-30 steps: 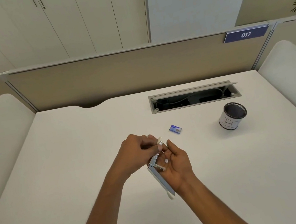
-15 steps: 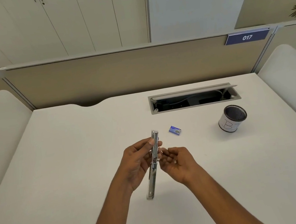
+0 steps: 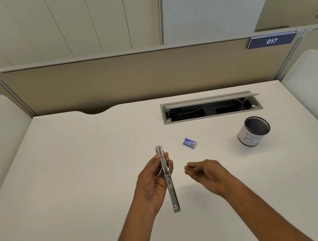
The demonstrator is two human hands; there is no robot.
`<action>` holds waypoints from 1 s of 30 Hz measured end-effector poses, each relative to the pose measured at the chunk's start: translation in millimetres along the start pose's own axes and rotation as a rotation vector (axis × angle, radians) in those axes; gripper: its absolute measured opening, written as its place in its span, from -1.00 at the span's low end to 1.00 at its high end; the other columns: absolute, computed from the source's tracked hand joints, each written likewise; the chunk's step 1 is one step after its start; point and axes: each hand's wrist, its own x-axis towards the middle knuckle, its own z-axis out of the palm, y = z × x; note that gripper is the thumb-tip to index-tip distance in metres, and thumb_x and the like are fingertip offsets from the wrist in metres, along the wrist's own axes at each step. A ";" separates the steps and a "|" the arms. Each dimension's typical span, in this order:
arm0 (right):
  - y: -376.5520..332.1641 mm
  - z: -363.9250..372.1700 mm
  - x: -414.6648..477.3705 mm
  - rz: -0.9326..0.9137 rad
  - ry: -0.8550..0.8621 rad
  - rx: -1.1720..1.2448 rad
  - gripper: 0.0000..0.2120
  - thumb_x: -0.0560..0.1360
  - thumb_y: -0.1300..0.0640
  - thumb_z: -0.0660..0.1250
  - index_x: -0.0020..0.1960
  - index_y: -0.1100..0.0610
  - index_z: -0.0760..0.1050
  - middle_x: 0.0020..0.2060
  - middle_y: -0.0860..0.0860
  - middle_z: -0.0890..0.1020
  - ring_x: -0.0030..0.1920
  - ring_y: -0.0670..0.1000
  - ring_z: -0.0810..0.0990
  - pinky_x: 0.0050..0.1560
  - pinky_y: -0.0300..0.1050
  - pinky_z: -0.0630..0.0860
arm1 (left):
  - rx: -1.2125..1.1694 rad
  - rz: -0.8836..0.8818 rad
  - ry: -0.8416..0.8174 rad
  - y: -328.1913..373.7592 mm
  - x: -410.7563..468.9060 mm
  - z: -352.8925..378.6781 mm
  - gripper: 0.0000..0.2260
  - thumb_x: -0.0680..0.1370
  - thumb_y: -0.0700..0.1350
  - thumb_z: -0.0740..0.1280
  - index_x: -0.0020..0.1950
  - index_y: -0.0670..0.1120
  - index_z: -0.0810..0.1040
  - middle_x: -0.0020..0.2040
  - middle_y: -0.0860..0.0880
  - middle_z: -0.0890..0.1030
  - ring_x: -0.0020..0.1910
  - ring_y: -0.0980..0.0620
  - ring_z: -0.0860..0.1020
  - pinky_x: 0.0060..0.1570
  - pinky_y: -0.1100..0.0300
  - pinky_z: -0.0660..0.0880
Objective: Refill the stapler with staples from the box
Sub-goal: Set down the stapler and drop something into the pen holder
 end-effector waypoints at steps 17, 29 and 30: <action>-102.2 -46.1 -7.5 -0.306 -0.108 -0.287 -0.79 0.57 0.53 0.25 0.16 0.36 0.51 -0.14 0.26 0.64 0.05 0.16 0.75 -0.03 -0.15 0.70 | -0.220 0.035 0.075 -9.7 35.9 -7.4 -0.84 0.66 -0.30 0.25 0.12 -0.29 0.61 -0.14 -0.15 0.71 -0.20 -0.11 0.72 -0.05 -0.09 0.69; -186.4 -87.3 -19.8 -0.692 0.170 -0.490 -0.85 0.52 0.36 0.44 0.05 0.22 0.68 -0.10 0.14 0.72 0.01 0.14 0.76 0.17 -0.05 0.65 | -0.209 0.077 0.097 -18.7 51.1 -5.8 -0.85 0.66 -0.26 0.26 0.19 -0.23 0.57 -0.01 -0.12 0.60 -0.08 -0.17 0.65 -0.03 -0.12 0.66; -186.2 -88.8 -19.0 -0.687 0.170 -0.470 -0.86 0.51 0.36 0.45 0.04 0.22 0.69 -0.08 0.14 0.74 0.00 0.12 0.77 0.20 -0.04 0.63 | -0.212 0.076 0.100 -19.0 51.4 -5.9 -0.86 0.67 -0.27 0.26 0.17 -0.24 0.57 0.01 -0.12 0.60 -0.03 -0.18 0.63 -0.03 -0.14 0.66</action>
